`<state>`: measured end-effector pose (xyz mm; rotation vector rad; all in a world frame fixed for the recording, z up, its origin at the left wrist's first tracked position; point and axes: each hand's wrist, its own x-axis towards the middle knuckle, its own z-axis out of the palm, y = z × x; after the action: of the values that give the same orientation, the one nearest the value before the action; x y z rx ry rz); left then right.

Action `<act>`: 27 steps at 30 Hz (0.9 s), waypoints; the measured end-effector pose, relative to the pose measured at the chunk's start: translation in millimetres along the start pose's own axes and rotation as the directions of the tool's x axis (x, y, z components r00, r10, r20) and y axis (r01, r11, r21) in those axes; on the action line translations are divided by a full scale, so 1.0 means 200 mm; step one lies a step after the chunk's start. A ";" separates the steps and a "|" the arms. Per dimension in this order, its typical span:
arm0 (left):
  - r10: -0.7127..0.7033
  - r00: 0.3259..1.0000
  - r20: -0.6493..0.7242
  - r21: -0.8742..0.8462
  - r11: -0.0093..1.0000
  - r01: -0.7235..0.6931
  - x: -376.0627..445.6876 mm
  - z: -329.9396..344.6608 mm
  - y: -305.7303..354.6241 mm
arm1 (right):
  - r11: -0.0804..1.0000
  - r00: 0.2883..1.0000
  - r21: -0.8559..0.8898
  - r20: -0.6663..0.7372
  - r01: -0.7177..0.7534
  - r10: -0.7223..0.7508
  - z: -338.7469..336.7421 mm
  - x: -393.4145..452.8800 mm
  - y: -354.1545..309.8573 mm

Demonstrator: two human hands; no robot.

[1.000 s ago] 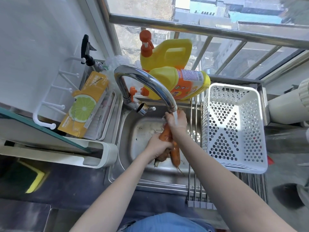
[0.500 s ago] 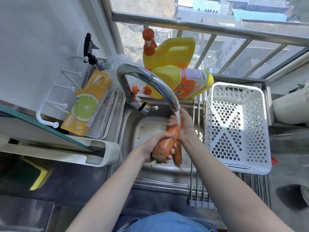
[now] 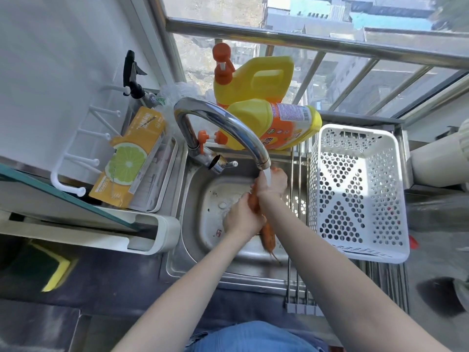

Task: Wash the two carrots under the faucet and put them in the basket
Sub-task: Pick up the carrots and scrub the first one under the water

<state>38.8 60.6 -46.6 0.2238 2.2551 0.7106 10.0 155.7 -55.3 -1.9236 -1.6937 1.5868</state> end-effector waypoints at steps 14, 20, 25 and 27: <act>0.261 0.663 0.702 -0.680 0.525 0.513 0.04 -0.08 -0.02 | 0.796 0.642 0.376 0.766 -0.475 0.021 -0.17 0.01 -0.04; 0.019 0.733 0.680 -0.503 0.739 0.447 0.08 -0.12 0.09 | 0.845 0.772 0.299 0.607 -0.444 0.190 -0.15 0.05 -0.08; -0.080 0.956 0.281 -0.308 0.936 0.169 0.12 -0.01 0.11 | 0.963 0.943 0.206 0.317 -0.176 0.104 -0.11 0.02 -0.06; -0.077 0.992 0.103 -0.155 0.984 0.093 0.10 0.02 0.11 | 0.984 0.958 0.163 0.285 -0.077 0.027 -0.12 0.01 -0.05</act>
<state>26.9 88.4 -49.0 0.0815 2.0906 0.8126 20.8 174.2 -38.8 -1.7394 -1.5451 2.0386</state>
